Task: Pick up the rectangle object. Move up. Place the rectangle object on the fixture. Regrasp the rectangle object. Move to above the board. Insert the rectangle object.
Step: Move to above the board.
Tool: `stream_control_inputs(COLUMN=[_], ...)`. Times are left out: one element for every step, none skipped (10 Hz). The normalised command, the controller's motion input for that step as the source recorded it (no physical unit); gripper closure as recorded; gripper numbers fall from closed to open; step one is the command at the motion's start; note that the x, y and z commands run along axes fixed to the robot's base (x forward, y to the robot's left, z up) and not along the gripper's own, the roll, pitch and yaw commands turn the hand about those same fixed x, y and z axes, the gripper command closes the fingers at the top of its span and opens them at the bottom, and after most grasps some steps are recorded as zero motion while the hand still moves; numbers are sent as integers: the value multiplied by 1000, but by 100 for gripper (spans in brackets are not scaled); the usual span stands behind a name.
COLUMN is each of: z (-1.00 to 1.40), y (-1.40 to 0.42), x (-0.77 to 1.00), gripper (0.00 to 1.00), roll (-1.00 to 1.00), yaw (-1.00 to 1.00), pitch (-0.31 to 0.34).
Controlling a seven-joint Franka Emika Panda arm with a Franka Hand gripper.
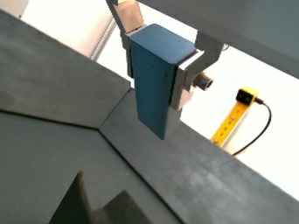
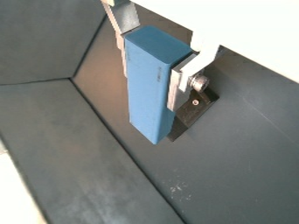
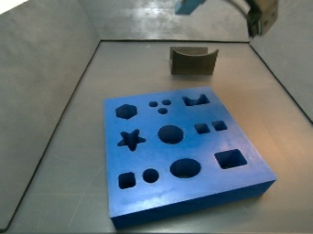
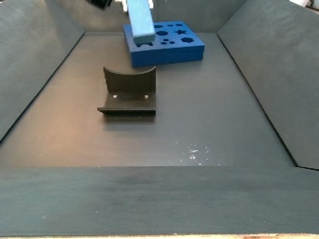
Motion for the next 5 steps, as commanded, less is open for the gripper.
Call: stream_control_inputs(z=[1000, 1000, 1000, 946, 832], y=[-79, -70, -64, -51, -39], x=[-98, -96, -92, -87, -78], gripper=[100, 100, 100, 100, 100], roll=[-58, -52, -54, -62, -67], yaw=[-57, -74, -81, -75, -66], pitch=[-83, -42, 13, 51, 73])
